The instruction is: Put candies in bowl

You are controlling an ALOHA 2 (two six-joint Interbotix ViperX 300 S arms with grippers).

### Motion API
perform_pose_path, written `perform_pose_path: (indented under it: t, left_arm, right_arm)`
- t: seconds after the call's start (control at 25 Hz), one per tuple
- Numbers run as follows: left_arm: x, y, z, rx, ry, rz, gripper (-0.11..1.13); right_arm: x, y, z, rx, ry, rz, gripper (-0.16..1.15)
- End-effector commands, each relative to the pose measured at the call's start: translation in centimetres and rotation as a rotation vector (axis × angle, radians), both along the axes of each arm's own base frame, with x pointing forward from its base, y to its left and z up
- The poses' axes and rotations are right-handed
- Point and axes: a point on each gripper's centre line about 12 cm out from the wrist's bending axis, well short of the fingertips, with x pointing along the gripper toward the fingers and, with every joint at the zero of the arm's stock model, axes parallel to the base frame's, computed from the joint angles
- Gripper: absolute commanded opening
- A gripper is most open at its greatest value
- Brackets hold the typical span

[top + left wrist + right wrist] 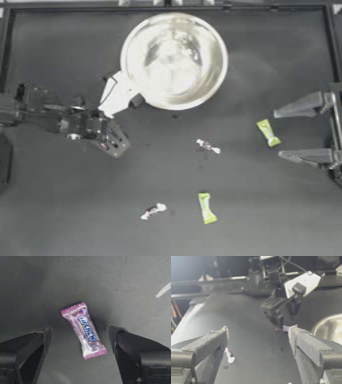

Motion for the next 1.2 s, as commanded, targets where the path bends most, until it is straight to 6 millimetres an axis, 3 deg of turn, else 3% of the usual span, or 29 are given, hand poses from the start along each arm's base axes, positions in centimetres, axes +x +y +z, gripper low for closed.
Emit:
perform_pose_path:
  t: [0.04, 0.76, 1.08, 1.2]
  left_arm:
    - [0.5, 0.2, 1.0, 0.006, -0.032, 0.002, 0.98]
    - [1.1, 0.3, -0.3, -0.012, -0.009, 0.011, 0.94]
    - [0.7, 0.3, -0.9, -0.031, 0.008, 0.026, 0.55]
    - [0.7, 0.3, -1.0, -0.031, 0.011, 0.022, 0.52]
  right_arm:
    - [0.1, 0.0, 0.5, 0.0, -0.02, -0.001, 1.0]
    - [-0.9, 0.0, 0.8, 0.001, -0.055, -0.001, 1.0]
    - [-0.9, 0.2, 1.0, -0.005, -0.06, 0.006, 1.0]
    - [-0.9, 0.2, 1.0, -0.003, -0.06, 0.006, 1.0]
